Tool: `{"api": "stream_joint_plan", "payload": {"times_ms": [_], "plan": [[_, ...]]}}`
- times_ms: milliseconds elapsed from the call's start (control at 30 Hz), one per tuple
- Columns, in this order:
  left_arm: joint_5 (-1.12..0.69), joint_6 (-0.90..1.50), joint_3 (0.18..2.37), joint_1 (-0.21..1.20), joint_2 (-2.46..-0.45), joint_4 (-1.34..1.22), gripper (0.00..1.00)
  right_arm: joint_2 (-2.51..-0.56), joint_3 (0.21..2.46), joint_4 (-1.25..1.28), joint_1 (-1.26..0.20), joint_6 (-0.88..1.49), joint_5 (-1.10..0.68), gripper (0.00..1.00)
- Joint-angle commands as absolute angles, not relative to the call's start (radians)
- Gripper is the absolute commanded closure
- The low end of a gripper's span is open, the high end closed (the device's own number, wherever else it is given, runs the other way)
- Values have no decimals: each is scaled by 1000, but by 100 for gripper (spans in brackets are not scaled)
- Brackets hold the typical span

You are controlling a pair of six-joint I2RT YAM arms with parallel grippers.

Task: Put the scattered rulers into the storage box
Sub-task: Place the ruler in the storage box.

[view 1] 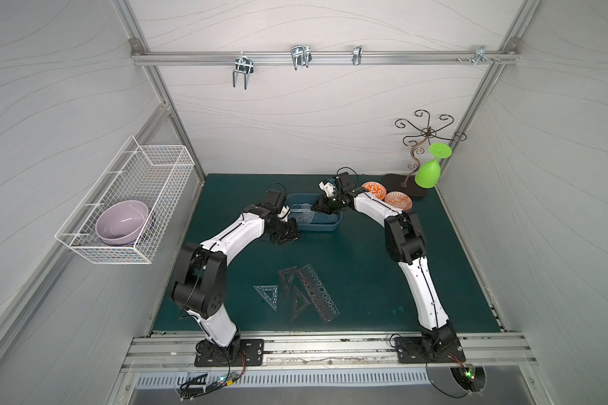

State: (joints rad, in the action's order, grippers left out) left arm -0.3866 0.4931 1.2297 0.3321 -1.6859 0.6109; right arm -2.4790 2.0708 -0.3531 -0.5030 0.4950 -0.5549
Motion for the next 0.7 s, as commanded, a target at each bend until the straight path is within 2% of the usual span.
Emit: {"api": "stream_joint_plan", "payload": {"times_ms": [0,100,300,467,667], "plan": [[-414,497,1228,324,-1675,577,62,-2433,2095,-398,-491,457,-535,77],[-423,507,1214,325,-1657,566,62,-2373,2091,-420,-488,426,-509,72],[-407,541,1155,344,-1588,549,62,-2223,2007,-455,-493,382,-465,71],[-395,576,1041,374,-1506,522,62,-1953,1619,-395,-582,316,-346,71],[-391,632,889,414,-1438,438,62,-1703,1206,-355,-782,212,-149,70]]}}
